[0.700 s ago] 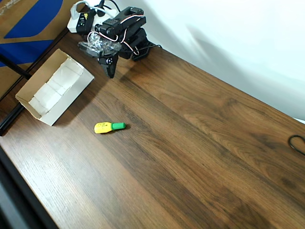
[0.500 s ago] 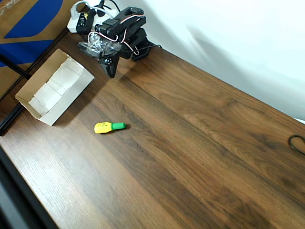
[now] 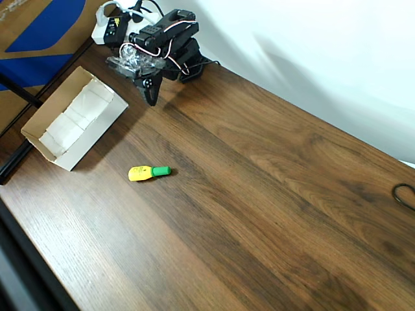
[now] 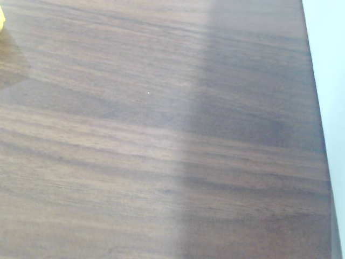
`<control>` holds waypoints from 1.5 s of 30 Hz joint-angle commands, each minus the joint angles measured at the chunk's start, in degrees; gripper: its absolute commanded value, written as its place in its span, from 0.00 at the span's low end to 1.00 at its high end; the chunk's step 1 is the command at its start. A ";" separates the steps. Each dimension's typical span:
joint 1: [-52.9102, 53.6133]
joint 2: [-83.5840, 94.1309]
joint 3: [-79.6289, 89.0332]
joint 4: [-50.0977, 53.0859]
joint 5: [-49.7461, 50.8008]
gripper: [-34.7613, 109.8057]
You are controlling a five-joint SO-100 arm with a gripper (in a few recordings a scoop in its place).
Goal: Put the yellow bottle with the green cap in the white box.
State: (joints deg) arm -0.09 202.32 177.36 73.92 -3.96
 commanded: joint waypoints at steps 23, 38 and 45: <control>-2.02 -28.48 -24.61 -6.15 -0.79 0.25; -7.38 -69.96 -46.49 -11.34 1.23 0.29; -8.26 -84.55 -55.72 -14.59 -0.26 0.34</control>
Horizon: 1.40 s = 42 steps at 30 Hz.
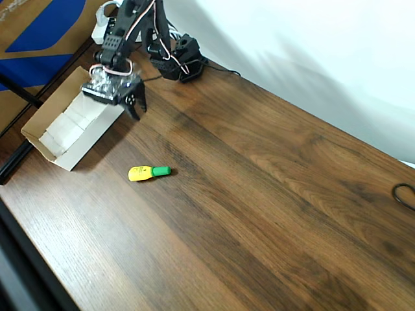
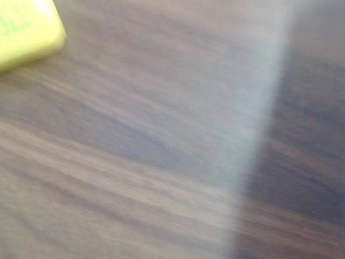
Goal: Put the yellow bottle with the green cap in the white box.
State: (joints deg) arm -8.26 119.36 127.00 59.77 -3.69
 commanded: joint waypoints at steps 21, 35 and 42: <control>-9.05 -35.07 -36.04 1.76 -0.26 0.34; -5.62 -46.23 -47.46 -10.02 -5.89 0.34; -4.48 -51.42 -52.38 -11.51 -4.48 0.34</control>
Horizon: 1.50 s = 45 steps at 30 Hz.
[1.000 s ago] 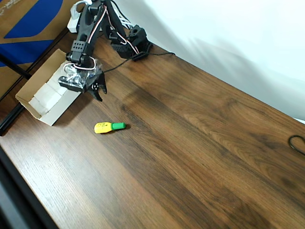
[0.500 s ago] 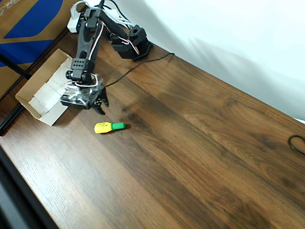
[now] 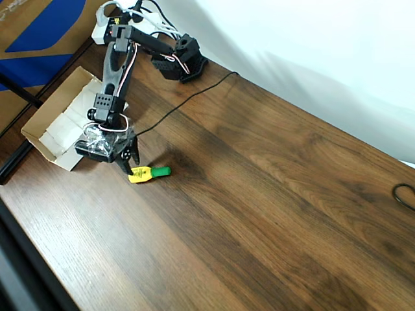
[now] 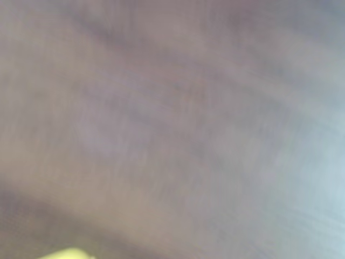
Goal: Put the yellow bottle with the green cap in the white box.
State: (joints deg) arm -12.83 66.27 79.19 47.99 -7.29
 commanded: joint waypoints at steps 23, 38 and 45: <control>-3.34 -0.26 -10.72 7.73 -7.03 0.43; -7.91 -3.60 -11.69 10.20 -12.22 0.49; -8.26 -4.75 -10.63 10.28 -12.39 0.46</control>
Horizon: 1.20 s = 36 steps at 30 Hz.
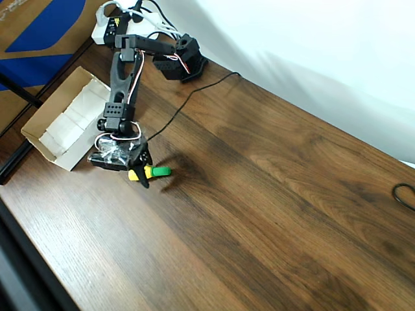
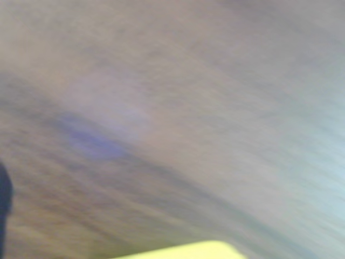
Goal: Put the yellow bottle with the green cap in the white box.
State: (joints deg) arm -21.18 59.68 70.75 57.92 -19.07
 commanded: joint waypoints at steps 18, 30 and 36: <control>1.14 -0.26 -1.93 0.88 -0.88 0.24; 2.46 6.86 -1.14 2.64 1.23 0.24; 4.66 17.05 0.97 5.01 4.66 0.24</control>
State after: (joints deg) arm -17.40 66.88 71.46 61.79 -14.59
